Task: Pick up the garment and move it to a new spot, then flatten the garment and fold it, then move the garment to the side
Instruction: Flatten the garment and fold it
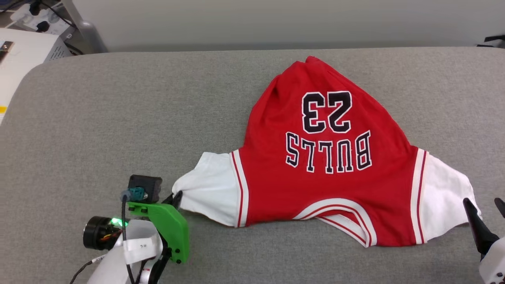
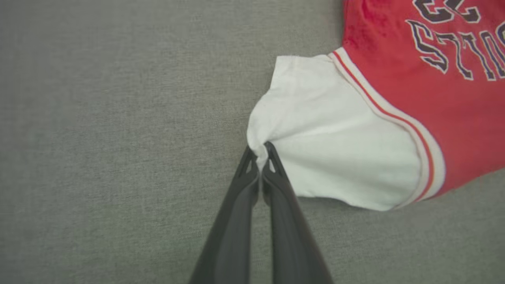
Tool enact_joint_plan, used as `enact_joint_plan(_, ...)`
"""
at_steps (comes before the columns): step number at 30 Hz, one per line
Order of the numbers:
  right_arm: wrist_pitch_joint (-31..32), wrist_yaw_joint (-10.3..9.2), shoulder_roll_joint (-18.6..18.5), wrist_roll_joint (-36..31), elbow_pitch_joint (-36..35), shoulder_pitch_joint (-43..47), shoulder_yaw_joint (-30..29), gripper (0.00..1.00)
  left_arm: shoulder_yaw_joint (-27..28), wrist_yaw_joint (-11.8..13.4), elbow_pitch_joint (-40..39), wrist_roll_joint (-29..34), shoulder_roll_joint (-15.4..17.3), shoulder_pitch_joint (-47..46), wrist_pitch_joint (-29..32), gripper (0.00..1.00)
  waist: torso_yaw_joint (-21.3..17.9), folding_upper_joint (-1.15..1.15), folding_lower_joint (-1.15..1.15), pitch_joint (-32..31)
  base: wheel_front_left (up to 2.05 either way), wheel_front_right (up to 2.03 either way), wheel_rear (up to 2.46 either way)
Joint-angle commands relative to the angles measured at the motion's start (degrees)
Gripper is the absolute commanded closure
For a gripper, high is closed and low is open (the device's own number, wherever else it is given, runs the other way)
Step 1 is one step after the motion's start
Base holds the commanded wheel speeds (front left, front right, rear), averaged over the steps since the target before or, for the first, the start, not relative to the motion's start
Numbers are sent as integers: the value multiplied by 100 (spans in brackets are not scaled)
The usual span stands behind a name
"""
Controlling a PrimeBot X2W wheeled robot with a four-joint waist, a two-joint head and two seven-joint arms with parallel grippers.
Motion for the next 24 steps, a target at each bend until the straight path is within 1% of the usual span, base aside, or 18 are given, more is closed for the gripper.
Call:
enact_joint_plan(1, 73, -4, -27, 42, -4, 83, 3, 0, 108, 78, -81, -33, 30, 34, -126, 100, 175, 0, 0, -126, 0, 0, 0)
enact_joint_plan(4, 294, -4, -45, 61, -28, 161, -9, 0, 254, 132, -260, -55, 100, 70, -318, 100, 285, 0, 0, -140, 0, 0, 0)
enact_joint_plan(9, 763, -4, -37, 0, 2, 270, -123, 0, 404, 197, -526, -147, 202, 243, -353, 100, 435, 0, 0, -106, 0, 0, 0)
enact_joint_plan(13, 1287, -4, -24, -37, 44, 302, -217, 0, 483, 180, -855, -376, 253, 481, -176, 100, 540, 0, 0, -30, 0, 0, 0)
enact_joint_plan(15, 1576, -4, -13, -46, 61, 271, -247, 0, 473, 143, -1085, -506, 278, 597, -6, 100, 589, 0, 0, 21, 0, 0, 0)
enact_joint_plan(18, 1990, -4, -1, -108, 130, 150, -287, 0, 445, 153, -1433, -571, 346, 695, 218, 100, 655, 0, 0, 123, 0, 0, 0)
enact_joint_plan(24, 2387, -4, 40, -236, 358, -202, -282, 0, 380, 201, -1829, -614, 375, 693, 472, 100, 772, 0, 0, 276, 0, 0, 0)
